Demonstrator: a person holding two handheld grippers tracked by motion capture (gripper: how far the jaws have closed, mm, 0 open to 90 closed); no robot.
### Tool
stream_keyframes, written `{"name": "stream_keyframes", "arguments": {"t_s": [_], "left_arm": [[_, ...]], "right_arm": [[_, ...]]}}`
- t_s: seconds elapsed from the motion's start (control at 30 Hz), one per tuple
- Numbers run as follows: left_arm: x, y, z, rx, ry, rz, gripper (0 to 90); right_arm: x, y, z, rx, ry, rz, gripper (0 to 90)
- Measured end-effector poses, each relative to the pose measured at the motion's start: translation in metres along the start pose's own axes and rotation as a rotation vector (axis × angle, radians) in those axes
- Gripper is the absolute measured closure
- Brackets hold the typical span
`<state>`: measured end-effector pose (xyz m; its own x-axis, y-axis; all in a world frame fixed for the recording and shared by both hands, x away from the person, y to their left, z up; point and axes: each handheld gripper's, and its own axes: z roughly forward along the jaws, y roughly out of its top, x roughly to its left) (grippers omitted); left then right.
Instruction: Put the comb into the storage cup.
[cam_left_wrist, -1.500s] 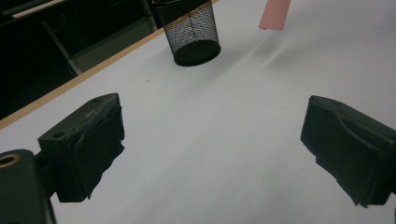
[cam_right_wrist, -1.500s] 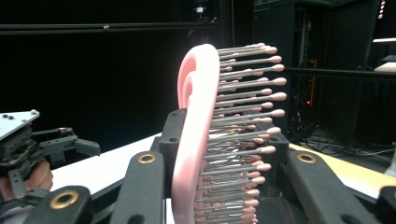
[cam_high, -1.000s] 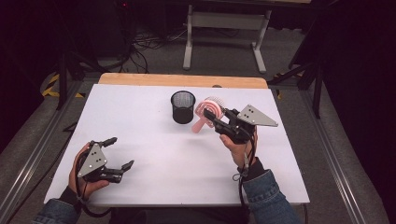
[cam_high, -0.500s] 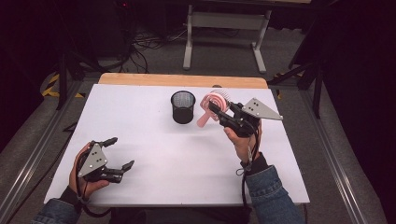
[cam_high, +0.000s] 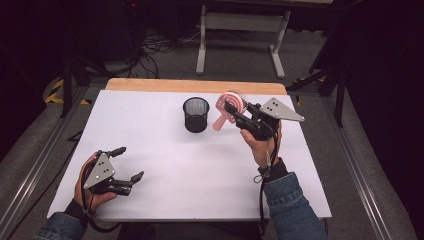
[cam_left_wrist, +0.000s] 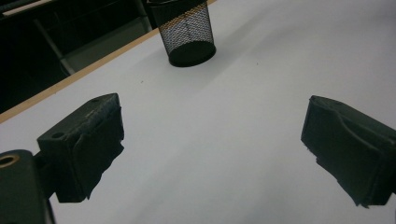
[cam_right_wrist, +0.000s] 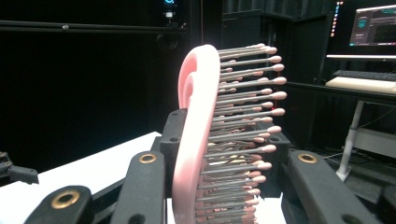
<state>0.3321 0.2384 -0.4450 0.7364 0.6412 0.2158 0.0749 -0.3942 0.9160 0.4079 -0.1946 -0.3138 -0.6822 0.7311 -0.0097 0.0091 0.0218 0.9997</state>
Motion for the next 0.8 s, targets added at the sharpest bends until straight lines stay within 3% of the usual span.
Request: {"name": "stream_keyframes", "arguments": {"t_s": [0.37, 0.8], "left_arm": [[0.003, 0.001, 0.002, -0.014, -0.018, -0.001, 6.6], [0.000, 0.001, 0.001, -0.004, -0.004, 0.009, 6.6]], "right_arm": [[0.000, 0.010, 0.011, -0.003, -0.011, -0.001, 63.6], [-0.005, 0.024, 0.012, -0.012, -0.016, -0.028, 63.6]]}}
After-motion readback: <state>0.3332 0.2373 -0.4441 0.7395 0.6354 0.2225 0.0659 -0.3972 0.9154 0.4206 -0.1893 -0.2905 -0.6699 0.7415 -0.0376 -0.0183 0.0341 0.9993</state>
